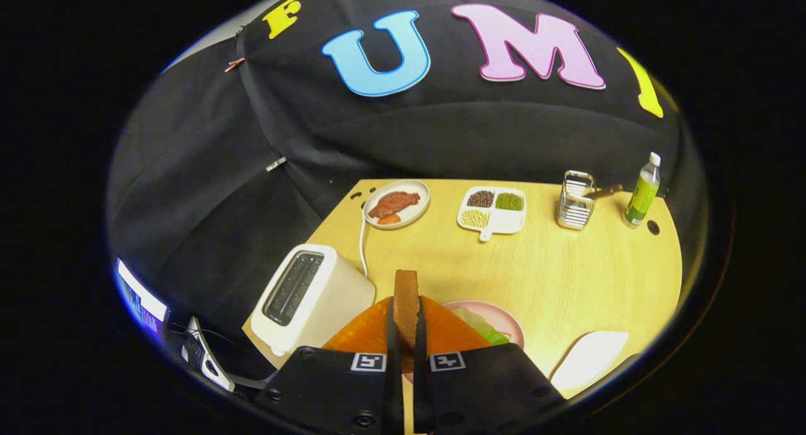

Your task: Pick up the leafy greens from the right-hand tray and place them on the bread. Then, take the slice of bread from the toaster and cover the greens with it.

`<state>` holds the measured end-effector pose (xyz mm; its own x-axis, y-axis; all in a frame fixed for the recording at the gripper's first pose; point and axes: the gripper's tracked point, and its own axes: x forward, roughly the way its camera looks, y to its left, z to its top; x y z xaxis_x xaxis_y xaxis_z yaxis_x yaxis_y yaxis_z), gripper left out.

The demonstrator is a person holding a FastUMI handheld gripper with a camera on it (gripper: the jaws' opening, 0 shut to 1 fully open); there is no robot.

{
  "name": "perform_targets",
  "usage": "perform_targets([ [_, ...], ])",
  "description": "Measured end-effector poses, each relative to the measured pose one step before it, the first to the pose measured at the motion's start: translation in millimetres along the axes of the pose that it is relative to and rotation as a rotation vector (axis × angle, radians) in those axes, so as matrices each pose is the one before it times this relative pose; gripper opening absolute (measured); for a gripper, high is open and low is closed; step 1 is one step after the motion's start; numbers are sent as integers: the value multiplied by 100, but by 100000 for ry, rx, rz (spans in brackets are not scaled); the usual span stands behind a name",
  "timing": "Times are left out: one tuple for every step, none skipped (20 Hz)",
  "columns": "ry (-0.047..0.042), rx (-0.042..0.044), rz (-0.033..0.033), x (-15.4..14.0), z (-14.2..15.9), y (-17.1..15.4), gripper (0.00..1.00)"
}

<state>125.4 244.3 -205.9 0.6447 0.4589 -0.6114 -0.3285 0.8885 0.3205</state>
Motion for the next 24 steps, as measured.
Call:
perform_targets([
  [1390,1273,483,430,-761,-528,10],
  [1500,1547,241,308,-804,-475,10],
  [1592,1745,1078,544,-662,-413,10],
  [1337,1298,827,336,-753,-373,10],
  [1060,1036,950,396,-404,-315,10],
  [980,504,1111,429,-394,-190,10],
  [846,-405,629,450,-335,-358,10],
  [743,-635,472,286,-222,-408,10],
  [615,-642,314,359,-242,-374,10],
  [234,-270,334,227,-209,-290,10],
  [325,105,266,217,-197,-416,10],
  [475,405,-219,175,-379,-457,10],
  [506,1240,-189,169,-362,-450,10],
  [144,1407,50,73,-344,-311,11],
  [330,590,-170,97,-318,-428,11],
  [138,-478,-1459,-49,-321,-683,11],
  [89,-451,-1909,51,-227,-761,11],
  [-164,696,-489,-80,-111,-369,13],
  [83,913,-653,49,-233,-414,15],
  [232,361,-2134,-62,-167,-794,17],
  [334,-462,-2264,155,-122,-872,27],
  [608,152,-800,-2,-290,-465,30],
  [819,-84,-1187,187,-317,-522,34],
  [338,34,-514,3,-228,-328,39],
])
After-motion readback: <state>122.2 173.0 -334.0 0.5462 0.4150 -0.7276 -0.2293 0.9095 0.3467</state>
